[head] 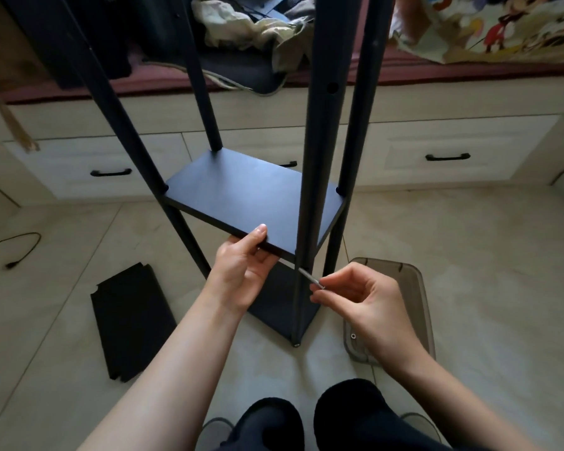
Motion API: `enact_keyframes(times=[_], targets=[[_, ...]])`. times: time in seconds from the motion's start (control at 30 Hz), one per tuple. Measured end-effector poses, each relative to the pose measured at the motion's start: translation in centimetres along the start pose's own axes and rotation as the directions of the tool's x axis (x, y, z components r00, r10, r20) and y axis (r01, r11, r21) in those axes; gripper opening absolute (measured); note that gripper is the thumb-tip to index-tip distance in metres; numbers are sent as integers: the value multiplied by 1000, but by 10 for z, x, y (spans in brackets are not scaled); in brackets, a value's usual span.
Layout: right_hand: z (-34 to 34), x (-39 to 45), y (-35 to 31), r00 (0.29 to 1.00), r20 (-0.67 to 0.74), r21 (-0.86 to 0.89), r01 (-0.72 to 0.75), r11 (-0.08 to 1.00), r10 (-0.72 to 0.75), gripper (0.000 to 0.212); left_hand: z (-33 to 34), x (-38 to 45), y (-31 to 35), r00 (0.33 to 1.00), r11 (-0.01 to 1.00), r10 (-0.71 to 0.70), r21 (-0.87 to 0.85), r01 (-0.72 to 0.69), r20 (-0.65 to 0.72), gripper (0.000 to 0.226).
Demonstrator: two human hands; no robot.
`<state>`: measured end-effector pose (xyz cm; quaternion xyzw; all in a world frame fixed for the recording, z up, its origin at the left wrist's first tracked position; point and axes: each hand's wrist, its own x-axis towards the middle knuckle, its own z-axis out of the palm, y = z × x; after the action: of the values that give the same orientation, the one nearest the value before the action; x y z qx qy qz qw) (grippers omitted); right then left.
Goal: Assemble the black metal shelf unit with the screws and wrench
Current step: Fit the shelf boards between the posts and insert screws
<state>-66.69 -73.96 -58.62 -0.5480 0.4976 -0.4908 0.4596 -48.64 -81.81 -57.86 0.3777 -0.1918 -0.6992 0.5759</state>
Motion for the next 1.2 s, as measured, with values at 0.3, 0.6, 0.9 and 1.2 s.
enact_keyframes(times=[0.3,0.6,0.9,1.2], targets=[[5,-5,0,996,-38,-76,81,994,-84,16,-4,2,-1,1000,1000,-7,-23,8,24,38],[5,-5,3,994,-58,-106,84,991,-91,11,-6,4,-1,1000,1000,-16,-2,16,20,34],[6,-3,10,937,2,-408,320,855,-350,10,-11,6,-2,999,1000,3,3,-3,42,32],[11,7,14,914,-23,-439,356,825,-406,12,-14,10,-3,998,999,19,35,-21,65,29]])
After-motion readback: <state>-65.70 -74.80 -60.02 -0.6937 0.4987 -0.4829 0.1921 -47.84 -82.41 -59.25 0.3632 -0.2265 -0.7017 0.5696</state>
